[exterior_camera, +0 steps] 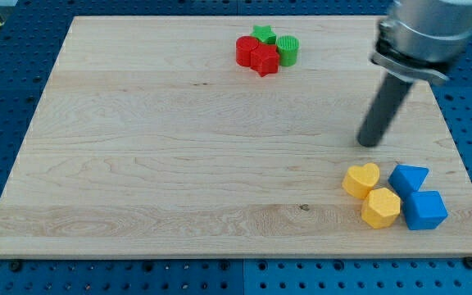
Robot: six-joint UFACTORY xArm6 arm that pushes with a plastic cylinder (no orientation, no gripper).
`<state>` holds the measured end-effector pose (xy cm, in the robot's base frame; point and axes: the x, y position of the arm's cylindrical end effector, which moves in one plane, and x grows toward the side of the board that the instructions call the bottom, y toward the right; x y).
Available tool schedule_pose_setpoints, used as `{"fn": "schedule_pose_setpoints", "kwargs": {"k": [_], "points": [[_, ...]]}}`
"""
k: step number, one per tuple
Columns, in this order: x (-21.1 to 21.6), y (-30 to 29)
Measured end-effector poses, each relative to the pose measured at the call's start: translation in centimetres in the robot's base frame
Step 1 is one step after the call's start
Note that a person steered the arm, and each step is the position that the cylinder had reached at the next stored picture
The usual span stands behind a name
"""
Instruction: Move the red star into the yellow heart
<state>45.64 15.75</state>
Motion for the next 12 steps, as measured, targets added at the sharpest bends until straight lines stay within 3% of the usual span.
{"fn": "schedule_pose_setpoints", "kwargs": {"k": [2, 3, 4, 5, 8, 10, 12], "points": [[-5.4, -15.8], [-10.6, -22.7], [-18.1, -21.9], [-20.0, -19.8], [-16.9, -12.6], [-13.5, -11.6], [-10.9, -5.1]]}}
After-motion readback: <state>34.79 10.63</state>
